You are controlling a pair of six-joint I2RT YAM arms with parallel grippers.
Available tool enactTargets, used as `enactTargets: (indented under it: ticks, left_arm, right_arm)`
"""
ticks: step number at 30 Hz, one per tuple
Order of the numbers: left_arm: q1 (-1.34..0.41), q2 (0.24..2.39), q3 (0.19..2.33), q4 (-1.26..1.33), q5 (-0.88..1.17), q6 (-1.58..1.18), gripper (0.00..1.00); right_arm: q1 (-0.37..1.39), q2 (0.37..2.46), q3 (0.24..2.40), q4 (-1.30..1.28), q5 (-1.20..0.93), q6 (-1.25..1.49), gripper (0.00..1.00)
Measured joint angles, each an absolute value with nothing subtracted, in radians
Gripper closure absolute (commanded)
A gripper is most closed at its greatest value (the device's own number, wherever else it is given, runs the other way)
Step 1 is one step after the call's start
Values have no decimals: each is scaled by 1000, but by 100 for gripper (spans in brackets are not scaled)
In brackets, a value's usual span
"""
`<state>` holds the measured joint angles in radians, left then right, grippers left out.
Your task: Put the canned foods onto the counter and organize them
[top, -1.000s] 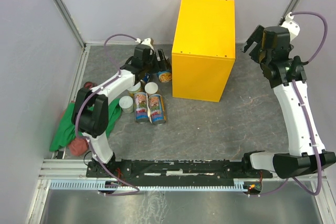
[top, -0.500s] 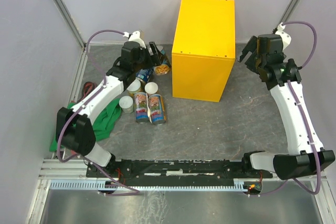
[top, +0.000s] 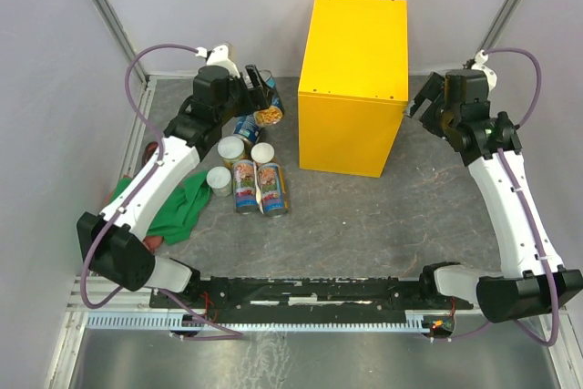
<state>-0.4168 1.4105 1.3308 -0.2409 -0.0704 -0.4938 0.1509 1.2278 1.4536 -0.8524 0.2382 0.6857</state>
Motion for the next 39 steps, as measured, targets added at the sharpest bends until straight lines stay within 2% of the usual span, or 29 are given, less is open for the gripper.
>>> enactTargets:
  ticks: [10, 25, 39]
  left_arm:
    - [-417, 1393, 1552, -353, -127, -441, 97]
    - [-417, 1366, 1810, -411, -175, -395, 97]
    - [-453, 1505, 1968, -396, -122, -395, 97]
  right_arm:
    - [240, 1238, 1453, -838, 292, 683, 1]
    - [450, 1371, 1531, -807, 340, 653, 1]
    - [538, 1475, 1622, -786, 294, 579, 1]
